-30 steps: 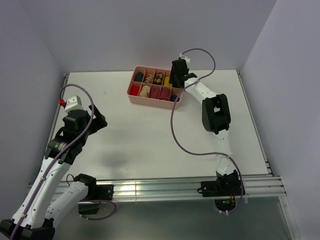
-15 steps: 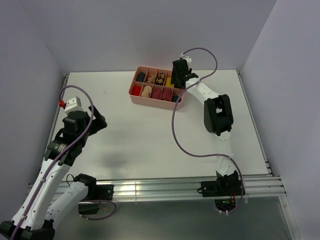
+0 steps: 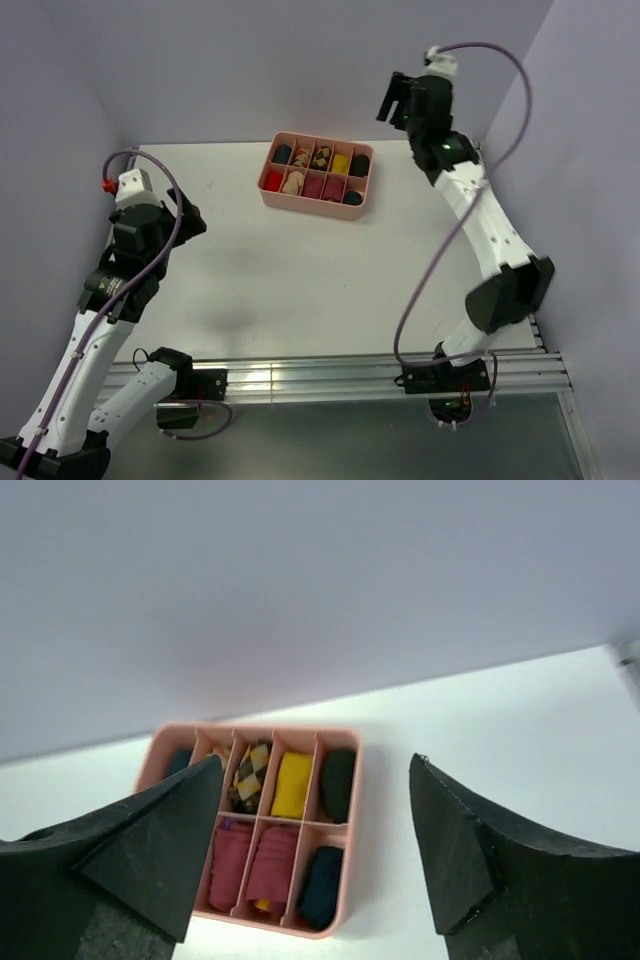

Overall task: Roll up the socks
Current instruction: Reset both arms

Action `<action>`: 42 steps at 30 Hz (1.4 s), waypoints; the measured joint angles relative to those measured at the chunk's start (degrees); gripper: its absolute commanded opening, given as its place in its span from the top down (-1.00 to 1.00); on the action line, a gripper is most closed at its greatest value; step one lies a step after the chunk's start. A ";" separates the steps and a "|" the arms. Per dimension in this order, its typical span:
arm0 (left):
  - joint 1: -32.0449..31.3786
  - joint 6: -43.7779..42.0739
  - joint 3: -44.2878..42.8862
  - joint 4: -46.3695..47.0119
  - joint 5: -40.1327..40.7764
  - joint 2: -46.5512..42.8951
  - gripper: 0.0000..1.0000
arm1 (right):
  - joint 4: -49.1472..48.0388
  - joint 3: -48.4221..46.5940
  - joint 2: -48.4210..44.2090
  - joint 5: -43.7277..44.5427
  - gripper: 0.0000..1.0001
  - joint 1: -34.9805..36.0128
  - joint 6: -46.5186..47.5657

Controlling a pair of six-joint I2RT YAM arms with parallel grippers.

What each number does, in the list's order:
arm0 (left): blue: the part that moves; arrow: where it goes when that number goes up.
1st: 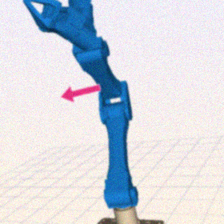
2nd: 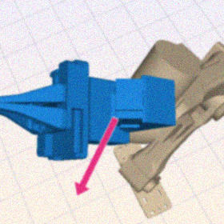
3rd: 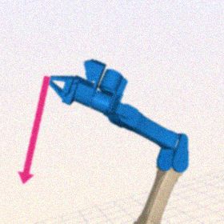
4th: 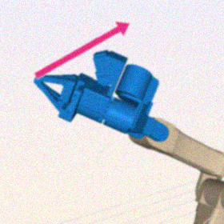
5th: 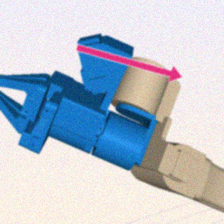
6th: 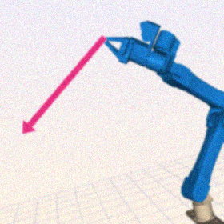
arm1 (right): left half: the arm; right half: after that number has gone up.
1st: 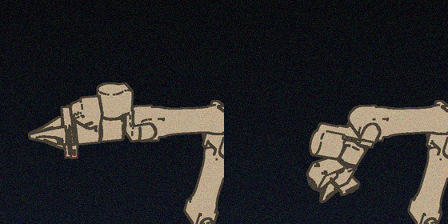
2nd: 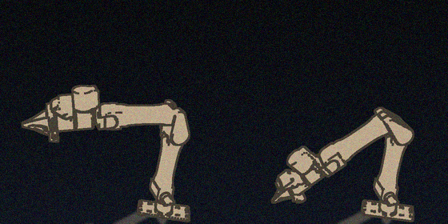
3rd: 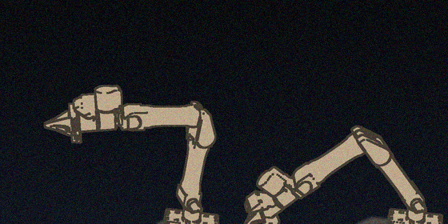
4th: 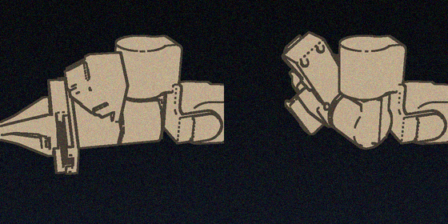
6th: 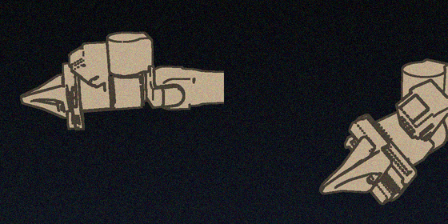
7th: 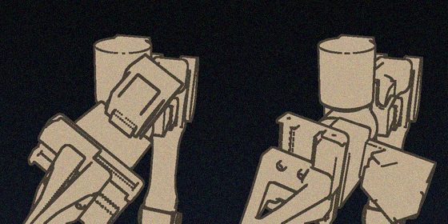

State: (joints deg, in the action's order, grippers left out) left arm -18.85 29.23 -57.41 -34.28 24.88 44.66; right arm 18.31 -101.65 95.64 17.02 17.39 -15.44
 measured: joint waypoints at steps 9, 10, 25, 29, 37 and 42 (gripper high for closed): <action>0.00 -8.37 -14.40 4.04 5.97 2.03 -0.93 | -1.05 15.96 -32.76 6.14 -1.00 -4.57 3.65; 0.00 -9.27 -15.74 4.46 6.78 2.05 -0.94 | -1.27 17.46 -35.26 6.49 -1.00 -4.57 4.39; -0.74 -16.74 -18.64 12.00 16.57 1.51 -0.99 | -5.42 32.28 -64.57 10.03 -1.00 -4.57 15.87; -0.74 -17.49 -17.92 14.19 16.85 0.48 -0.99 | -5.66 33.18 -65.26 10.36 -1.00 -4.57 17.11; -0.74 -17.57 -17.33 17.35 17.07 -1.36 -0.99 | -7.28 34.69 -65.83 10.40 -1.00 -4.57 18.25; -0.74 -17.53 -16.74 17.79 17.05 -1.70 -0.99 | -8.81 34.69 -65.83 10.38 -1.00 -4.57 18.75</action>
State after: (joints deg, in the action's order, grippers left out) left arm -19.59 11.70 -74.15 -16.49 41.93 42.96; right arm 9.50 -66.96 29.80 27.40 12.82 3.31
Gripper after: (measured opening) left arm 0.994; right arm 0.997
